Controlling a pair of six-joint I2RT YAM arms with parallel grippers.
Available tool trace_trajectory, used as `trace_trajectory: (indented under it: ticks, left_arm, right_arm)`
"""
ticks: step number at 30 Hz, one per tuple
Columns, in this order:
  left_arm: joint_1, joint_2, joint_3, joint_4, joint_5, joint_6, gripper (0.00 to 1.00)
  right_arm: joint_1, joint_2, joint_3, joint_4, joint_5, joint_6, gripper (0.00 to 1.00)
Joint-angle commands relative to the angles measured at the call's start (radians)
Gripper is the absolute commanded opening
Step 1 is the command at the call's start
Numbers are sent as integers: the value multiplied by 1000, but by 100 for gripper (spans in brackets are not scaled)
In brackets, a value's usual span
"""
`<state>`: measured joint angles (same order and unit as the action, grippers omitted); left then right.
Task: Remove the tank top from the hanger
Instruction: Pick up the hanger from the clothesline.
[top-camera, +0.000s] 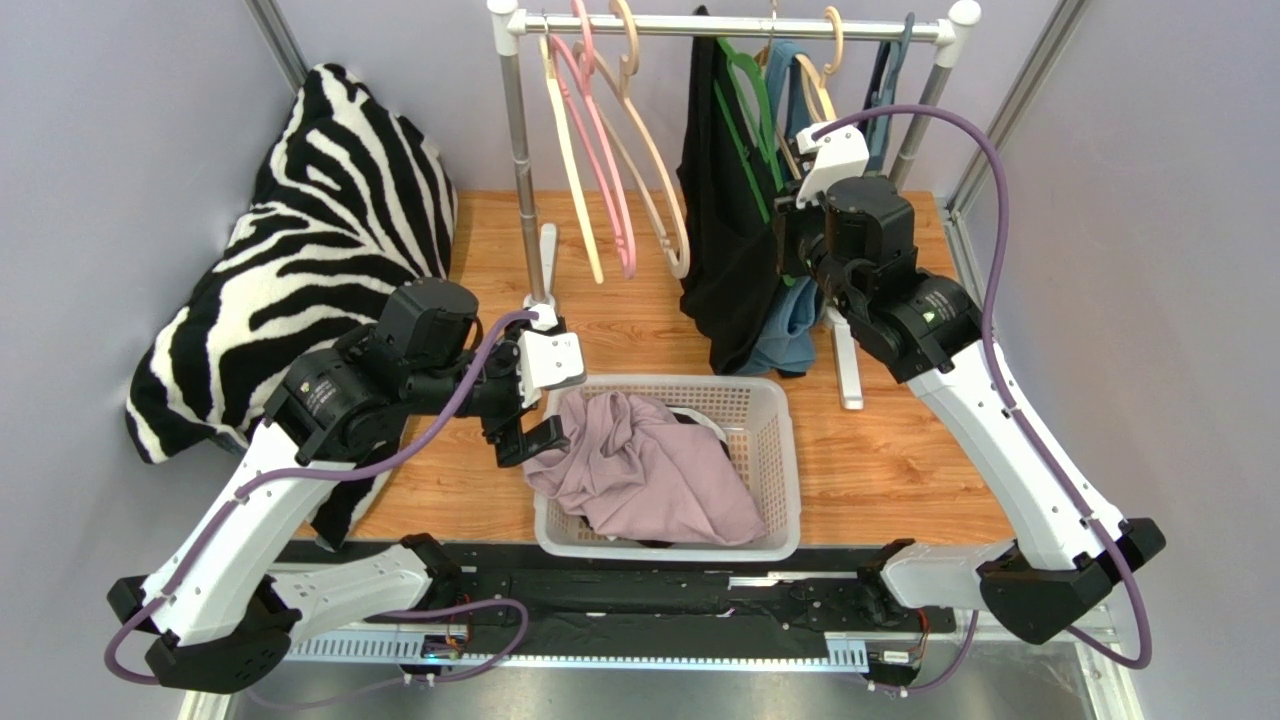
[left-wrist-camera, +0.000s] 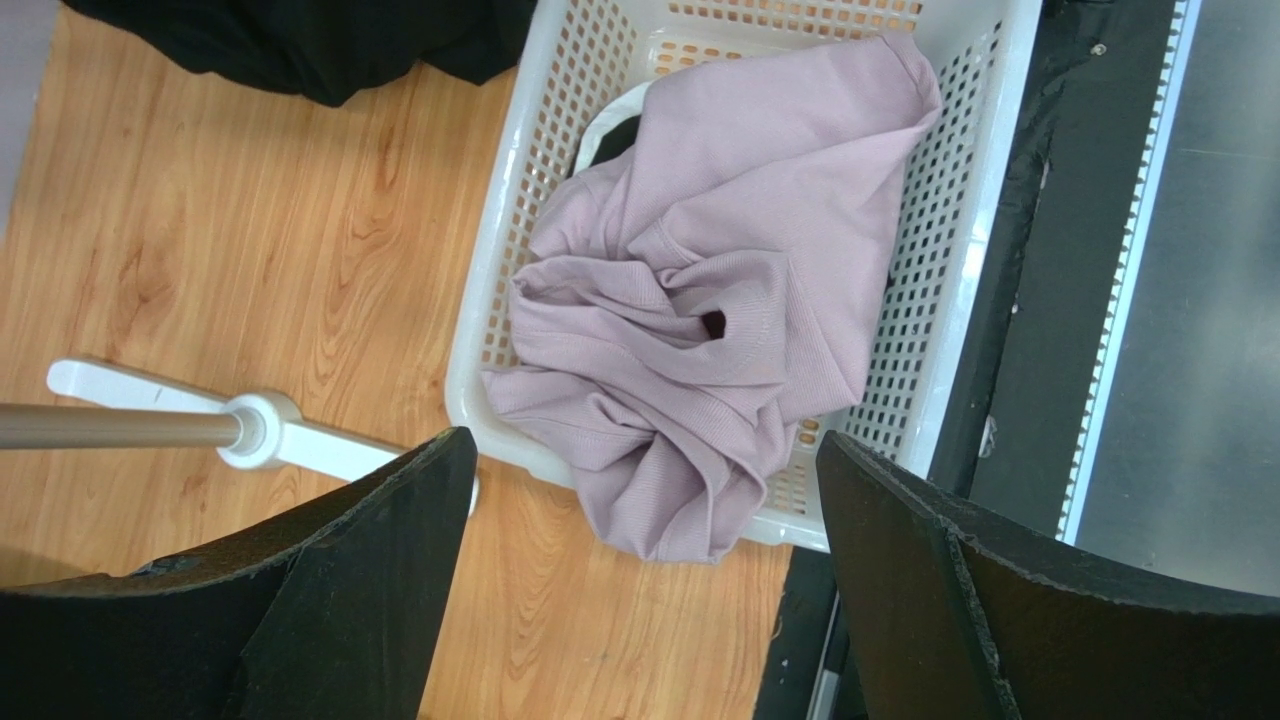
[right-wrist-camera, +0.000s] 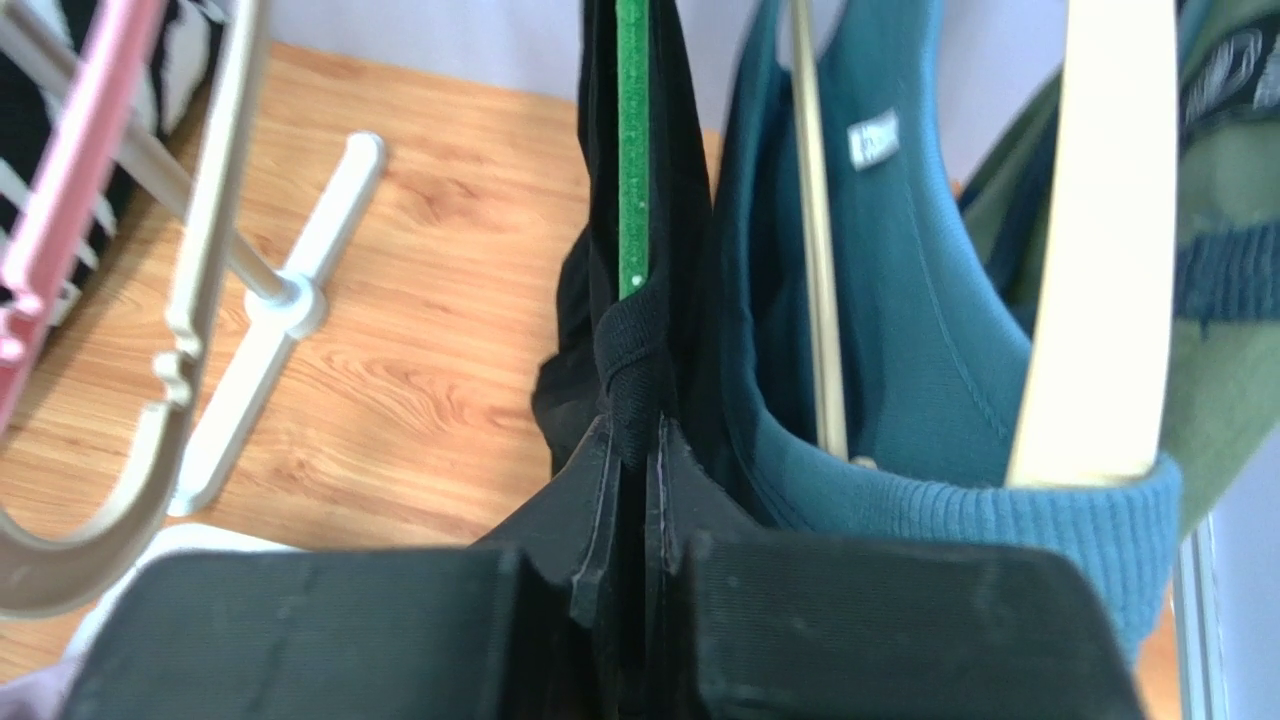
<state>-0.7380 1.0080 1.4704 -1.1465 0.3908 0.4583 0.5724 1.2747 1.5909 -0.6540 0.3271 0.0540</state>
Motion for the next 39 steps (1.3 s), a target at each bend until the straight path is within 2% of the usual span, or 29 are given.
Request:
trace_trajectory:
  ticks: [1,5,10,16,17,18,19,25,33,39]
  left_arm:
    - [0,-6,-5,28,-7,-17,93]
    - [0,-11,-10,31,-21,-18,93]
    - [0,-14,-12,36,-38,-21,93]
    - [0,-6,-4,42,-50,-29,92]
    - [0,0,-1,42,-49,-27,99]
    - [0,4,2,41,-46,-24,99]
    - [-1,7,8,39,-43,-27,99]
    - [0,26,11,37,-30,-24,99]
    - [2,14,1,33,-35,-7,99]
    - [0,14,-4,31,-33,-7,99]
  right_arm:
    - [-2,-28,67,217,-22,-51,0]
    - [-2,-37,66,238,-8,-51,0]
    - [-2,-128,-35,212,-34,-39,0]
    - [0,-276,-150,74,-198,-36,0]
    - [0,-332,-158,50,-232,-29,0]
    - [0,-354,-163,31,-271,-29,0]
    - [0,-376,-158,16,-368,-26,0]
    - [0,-512,-86,-61,-618,-51,0]
    - [0,-571,81,-49,-727,-49,0]
    - [0,-594,95,-29,-767,-46,0]
